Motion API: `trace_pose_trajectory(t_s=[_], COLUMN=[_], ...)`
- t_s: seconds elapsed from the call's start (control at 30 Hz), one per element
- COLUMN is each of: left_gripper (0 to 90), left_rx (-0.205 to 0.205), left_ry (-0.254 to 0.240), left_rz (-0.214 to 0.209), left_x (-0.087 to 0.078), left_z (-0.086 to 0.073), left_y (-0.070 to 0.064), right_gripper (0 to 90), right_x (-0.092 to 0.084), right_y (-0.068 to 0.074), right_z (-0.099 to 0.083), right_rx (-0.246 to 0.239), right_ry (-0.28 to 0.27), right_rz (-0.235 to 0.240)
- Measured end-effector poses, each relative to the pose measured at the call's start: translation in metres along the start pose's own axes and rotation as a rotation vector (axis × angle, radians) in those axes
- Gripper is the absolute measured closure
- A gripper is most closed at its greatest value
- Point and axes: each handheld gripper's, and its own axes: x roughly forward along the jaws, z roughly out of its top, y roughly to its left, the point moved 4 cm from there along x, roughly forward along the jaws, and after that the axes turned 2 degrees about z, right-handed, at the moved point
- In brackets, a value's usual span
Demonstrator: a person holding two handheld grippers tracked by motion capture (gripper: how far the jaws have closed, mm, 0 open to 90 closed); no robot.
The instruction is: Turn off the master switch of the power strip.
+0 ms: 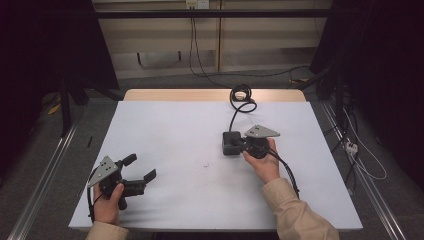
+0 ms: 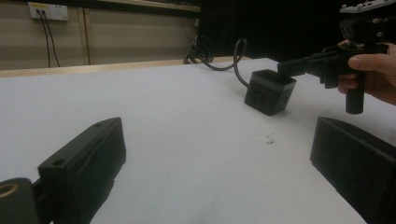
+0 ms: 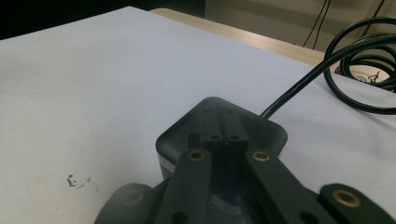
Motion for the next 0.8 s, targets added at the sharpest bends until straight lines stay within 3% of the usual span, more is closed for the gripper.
trace_pose_trajectory(t_s=[0.2, 0.3, 0.8], left_gripper=[3.1, 3.1, 3.1], left_rx=[-0.001, 0.002, 0.003], left_ry=[-0.002, 0.0, 0.0], left_rz=[-0.001, 0.001, 0.003], left_x=[0.0001, -0.0002, -0.0006], left_z=[0.0001, 0.0001, 0.0003], left_y=[-0.0007, -0.0002, 0.0005], right_gripper=[90.0, 90.0, 90.0], right_x=[0.0006, 0.0006, 0.0005], right_y=[0.0028, 0.0016, 0.0019], right_z=[-0.0004, -0.0008, -0.0006], right_rx=[-0.038, -0.02, -0.034], right_ry=[0.008, 0.003, 0.0], right_rz=[-0.022, -0.012, -0.013])
